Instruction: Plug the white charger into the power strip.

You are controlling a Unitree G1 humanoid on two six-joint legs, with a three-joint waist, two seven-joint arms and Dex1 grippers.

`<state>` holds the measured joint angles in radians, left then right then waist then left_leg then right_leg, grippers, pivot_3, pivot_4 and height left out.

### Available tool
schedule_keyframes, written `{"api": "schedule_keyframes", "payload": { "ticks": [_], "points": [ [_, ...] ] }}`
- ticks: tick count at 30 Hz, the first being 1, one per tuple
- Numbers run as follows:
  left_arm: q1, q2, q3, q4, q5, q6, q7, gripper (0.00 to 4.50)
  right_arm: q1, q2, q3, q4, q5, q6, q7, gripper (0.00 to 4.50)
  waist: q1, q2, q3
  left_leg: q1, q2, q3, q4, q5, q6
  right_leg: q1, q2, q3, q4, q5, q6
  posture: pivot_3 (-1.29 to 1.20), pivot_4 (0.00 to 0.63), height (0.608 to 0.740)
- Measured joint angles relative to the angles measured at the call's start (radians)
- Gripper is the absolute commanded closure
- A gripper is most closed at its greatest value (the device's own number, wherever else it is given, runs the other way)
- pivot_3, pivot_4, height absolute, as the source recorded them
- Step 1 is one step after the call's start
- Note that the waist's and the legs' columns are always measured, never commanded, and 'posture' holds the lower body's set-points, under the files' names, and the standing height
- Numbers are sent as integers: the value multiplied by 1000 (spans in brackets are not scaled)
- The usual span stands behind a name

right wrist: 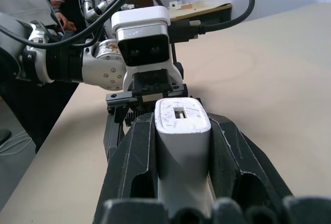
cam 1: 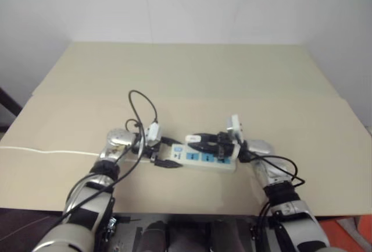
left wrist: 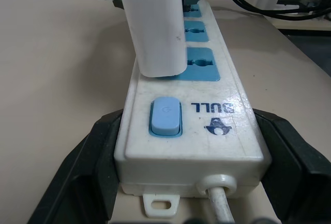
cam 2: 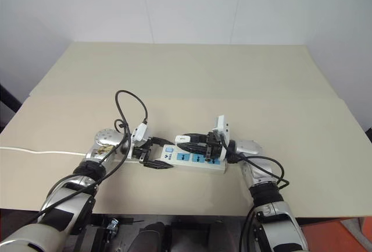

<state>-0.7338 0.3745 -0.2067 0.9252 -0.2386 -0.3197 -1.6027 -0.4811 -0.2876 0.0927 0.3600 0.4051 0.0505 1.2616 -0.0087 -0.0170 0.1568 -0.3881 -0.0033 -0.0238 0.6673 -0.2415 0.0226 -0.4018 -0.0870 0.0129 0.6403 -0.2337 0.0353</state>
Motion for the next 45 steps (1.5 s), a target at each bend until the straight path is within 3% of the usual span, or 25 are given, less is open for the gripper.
{"api": "schedule_keyframes", "payload": {
  "ticks": [18,37,43,45],
  "points": [
    [-6,-6,-13,3,0,1,0,1211,37,-43,30,-16,-31,-171,21,3397,0,0,0,1,0,0,0,0,0,1,0,0,-2,0,0,0,150,740],
    [1,2,-10,6,7,17,5,1211,-3,-54,93,32,-68,-181,-7,3397,-6,-1,-1,16,1,0,-4,0,0,14,1,2,-10,0,0,0,150,740],
    [2,6,-10,8,7,19,6,1211,-28,-58,95,18,-67,-72,-7,3397,-7,-1,-3,17,2,0,-5,0,0,14,1,2,-10,0,0,0,150,740],
    [2,6,-9,9,7,19,7,1211,-32,-60,96,15,-67,-54,-8,2672,-7,-1,-3,17,2,-1,-5,0,0,15,1,2,-10,-1,0,0,150,740]
  ]
}}
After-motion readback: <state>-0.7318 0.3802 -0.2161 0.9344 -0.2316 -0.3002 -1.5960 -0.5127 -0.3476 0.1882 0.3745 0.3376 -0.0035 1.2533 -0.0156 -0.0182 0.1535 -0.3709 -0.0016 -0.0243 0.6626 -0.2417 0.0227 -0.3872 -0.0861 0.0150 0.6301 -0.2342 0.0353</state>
